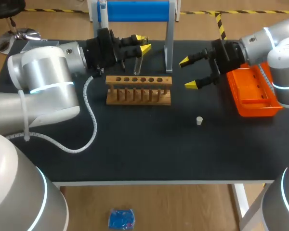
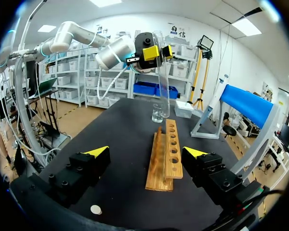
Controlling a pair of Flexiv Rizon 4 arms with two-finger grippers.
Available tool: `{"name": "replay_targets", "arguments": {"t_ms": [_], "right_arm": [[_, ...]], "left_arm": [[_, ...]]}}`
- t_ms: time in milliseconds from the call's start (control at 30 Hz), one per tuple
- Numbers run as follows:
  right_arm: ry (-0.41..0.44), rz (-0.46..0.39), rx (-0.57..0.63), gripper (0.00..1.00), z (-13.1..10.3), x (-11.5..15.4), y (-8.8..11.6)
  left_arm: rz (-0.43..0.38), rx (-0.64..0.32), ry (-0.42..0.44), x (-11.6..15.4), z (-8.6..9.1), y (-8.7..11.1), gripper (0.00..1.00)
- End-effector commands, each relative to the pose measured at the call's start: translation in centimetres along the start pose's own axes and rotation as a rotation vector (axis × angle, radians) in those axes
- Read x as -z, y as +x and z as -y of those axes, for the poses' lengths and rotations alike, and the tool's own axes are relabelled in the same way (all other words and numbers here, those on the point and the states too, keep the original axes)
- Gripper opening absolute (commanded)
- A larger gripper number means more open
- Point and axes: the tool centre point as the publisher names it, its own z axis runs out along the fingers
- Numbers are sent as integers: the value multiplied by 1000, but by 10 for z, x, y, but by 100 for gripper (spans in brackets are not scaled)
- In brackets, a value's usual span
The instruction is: Invert the test tube, pick up the pipette, mount the tip to pipette, aspirate from beaker and dispense into the tube, eject the tip, return the pipette, and cap with the stopper.
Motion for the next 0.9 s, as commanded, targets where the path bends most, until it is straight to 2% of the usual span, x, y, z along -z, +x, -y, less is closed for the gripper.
{"name": "replay_targets", "arguments": {"t_ms": [33,100,200,600,767,900], "right_arm": [[0,-2,1,100,0,1,0],[0,-2,1,100,0,1,0],[0,-2,1,100,0,1,0],[0,-2,1,100,0,1,0],[0,-2,1,100,0,1,0],[0,-2,1,100,0,1,0]], "left_arm": [[4,94,-44,-6,1,-10,0],[22,157,-49,-7,-1,-13,0],[32,188,-66,-7,-4,-20,0],[40,235,-21,-19,-18,-31,0],[-46,244,26,-21,-26,-37,0],[-107,229,21,-20,-27,-41,0]]}}
